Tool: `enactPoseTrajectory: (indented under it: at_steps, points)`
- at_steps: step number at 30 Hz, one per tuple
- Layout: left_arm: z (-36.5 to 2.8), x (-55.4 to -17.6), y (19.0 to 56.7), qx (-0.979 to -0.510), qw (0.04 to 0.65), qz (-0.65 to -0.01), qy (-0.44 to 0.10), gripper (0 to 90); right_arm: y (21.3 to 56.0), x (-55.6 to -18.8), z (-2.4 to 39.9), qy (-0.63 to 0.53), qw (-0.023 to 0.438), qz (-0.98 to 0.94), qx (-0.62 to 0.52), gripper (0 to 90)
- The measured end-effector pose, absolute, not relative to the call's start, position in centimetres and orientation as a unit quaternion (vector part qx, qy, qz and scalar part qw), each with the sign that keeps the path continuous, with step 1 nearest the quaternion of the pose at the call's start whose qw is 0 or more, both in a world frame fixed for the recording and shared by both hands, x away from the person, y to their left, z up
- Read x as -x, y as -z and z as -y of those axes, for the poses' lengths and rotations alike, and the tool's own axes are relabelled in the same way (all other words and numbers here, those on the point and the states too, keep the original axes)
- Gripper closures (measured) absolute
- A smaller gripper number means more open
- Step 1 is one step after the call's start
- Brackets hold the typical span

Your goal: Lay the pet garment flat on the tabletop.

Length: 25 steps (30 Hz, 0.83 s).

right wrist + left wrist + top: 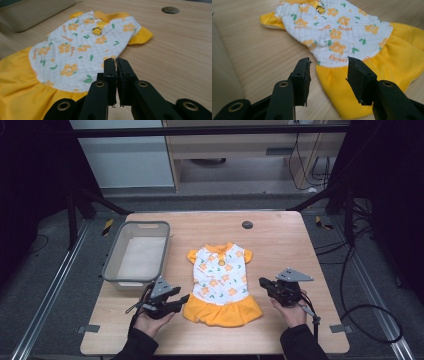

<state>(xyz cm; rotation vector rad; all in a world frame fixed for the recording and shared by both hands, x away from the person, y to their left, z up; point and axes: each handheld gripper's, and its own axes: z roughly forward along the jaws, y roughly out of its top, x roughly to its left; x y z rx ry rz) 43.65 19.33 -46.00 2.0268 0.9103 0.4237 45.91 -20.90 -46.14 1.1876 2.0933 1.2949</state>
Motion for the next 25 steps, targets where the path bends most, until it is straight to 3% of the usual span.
enactPoseTrajectory:
  at_steps: [6,7,8,9,16,21,25]
  points:
    - [-21.9,-42.2,46.3,-0.801,0.425,-0.38,-0.181,48.2,46.6,-45.0,22.9,-0.453,0.216,-0.744,-0.441,75.0]
    - [-22.2,-42.0,46.3,-0.801,0.424,-0.382,-0.182,46.1,46.8,-44.6,23.6,-0.45,0.22,-0.741,-0.448,69.5]
    - [-22.6,-41.9,46.4,-0.799,0.424,-0.385,-0.185,46.1,46.8,-44.6,23.6,-0.45,0.22,-0.741,-0.448,69.5]
    - [-23.1,-41.8,46.5,-0.796,0.423,-0.389,-0.188,43.4,47.0,-44.3,24.2,-0.449,0.221,-0.738,-0.452,62.0]
    - [-25.6,-41.3,47.0,-0.783,0.418,-0.413,-0.205,34.1,47.6,-43.6,25.4,-0.433,0.234,-0.735,-0.466,48.9]
    - [-28.1,-41.1,47.4,-0.764,0.418,-0.442,-0.214,29.5,48.1,-43.4,26.7,-0.421,0.242,-0.727,-0.485,33.6]
    - [-29.3,-41.1,47.8,-0.76,0.411,-0.454,-0.218,27.8,48.4,-43.5,27.2,-0.415,0.248,-0.724,-0.493,27.9]
